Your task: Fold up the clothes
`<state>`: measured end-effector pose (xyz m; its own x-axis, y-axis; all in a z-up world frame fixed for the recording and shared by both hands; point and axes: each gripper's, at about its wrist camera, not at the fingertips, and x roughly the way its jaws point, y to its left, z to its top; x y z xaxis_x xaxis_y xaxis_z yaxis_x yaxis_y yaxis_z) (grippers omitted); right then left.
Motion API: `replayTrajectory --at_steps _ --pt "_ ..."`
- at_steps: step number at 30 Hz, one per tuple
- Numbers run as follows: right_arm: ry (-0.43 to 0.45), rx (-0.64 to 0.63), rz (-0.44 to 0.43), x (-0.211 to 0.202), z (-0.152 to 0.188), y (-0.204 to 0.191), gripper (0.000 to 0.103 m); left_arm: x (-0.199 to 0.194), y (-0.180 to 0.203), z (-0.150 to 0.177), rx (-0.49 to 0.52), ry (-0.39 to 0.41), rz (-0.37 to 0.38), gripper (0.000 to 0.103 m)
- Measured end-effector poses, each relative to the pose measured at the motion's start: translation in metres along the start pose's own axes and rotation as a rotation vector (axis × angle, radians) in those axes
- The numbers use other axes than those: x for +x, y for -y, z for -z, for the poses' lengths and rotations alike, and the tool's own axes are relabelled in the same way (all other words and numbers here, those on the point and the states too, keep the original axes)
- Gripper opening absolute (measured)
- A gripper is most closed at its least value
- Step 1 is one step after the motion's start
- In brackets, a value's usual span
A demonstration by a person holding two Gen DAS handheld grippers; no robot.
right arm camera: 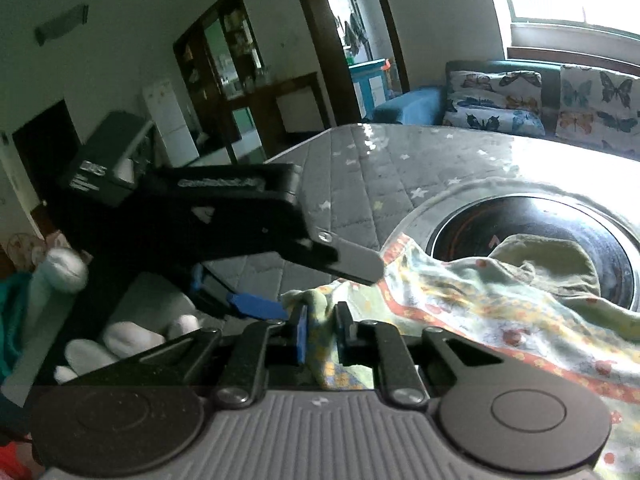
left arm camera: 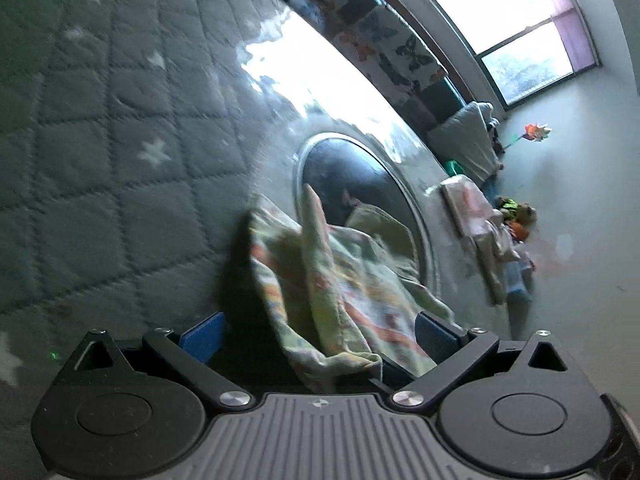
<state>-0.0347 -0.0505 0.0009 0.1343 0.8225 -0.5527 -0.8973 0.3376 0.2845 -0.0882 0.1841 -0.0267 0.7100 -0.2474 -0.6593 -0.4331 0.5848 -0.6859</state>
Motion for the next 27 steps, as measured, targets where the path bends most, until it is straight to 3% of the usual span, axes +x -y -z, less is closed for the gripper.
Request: replayTrajectory --at_steps 2,7,17,20,22,27 --pt "0.011 0.012 -0.004 -0.003 -0.001 0.002 0.013 0.007 0.002 -0.001 -0.019 -0.025 0.023 0.098" --pt "0.025 0.026 -0.017 -0.007 0.000 0.006 0.012 0.026 0.003 -0.004 -0.039 -0.071 0.053 0.076" --pt "0.005 0.019 -0.035 0.001 0.008 0.008 0.013 0.031 0.000 -0.005 -0.023 -0.059 0.054 0.060" --pt "0.012 0.019 -0.023 -0.005 0.010 0.012 0.017 0.034 0.001 -0.005 -0.008 -0.059 0.029 0.039" --pt "0.024 0.028 -0.003 -0.012 0.011 0.017 0.017 0.036 0.000 -0.004 0.014 -0.055 0.007 0.020" --pt "0.055 0.049 0.048 -0.031 0.015 0.029 0.024 0.037 -0.005 -0.003 0.013 -0.049 0.005 0.016"
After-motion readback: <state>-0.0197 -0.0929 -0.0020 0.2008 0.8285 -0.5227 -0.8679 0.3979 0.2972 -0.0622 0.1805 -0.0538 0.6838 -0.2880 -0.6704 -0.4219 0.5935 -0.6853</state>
